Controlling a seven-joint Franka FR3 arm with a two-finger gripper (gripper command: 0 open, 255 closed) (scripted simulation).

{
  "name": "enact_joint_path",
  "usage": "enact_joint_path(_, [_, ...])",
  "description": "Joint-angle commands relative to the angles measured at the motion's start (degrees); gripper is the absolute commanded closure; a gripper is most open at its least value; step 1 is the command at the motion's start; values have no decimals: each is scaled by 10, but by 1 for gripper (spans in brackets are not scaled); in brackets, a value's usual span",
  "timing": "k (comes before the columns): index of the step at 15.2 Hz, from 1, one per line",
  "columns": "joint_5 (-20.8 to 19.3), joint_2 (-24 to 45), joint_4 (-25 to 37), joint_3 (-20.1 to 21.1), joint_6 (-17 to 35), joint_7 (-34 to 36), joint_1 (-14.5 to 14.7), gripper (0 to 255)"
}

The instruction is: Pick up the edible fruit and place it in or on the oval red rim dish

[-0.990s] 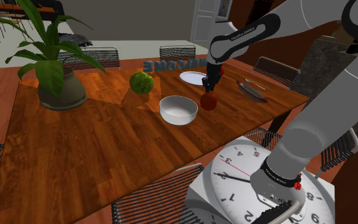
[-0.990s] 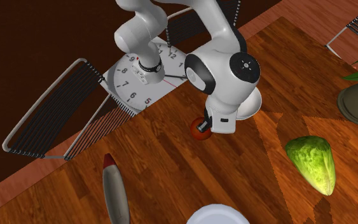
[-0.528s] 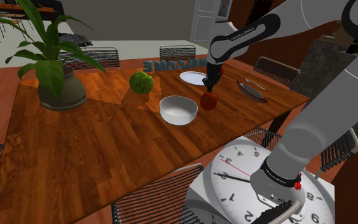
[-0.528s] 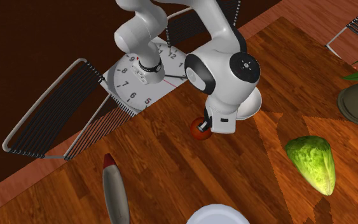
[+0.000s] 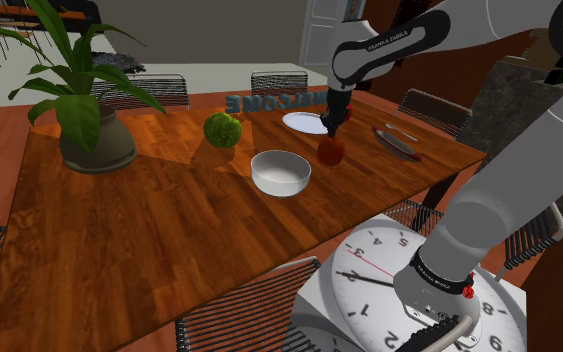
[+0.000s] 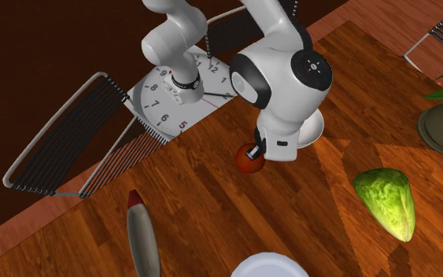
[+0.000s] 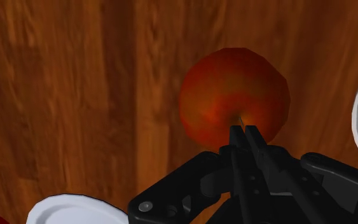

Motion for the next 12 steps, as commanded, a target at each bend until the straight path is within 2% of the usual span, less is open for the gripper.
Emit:
enact_joint_path(1, [1,-5,11,0,-16,-3,0,255])
enact_joint_path(12, [5,-27,75,3,-102,-12,2,255])
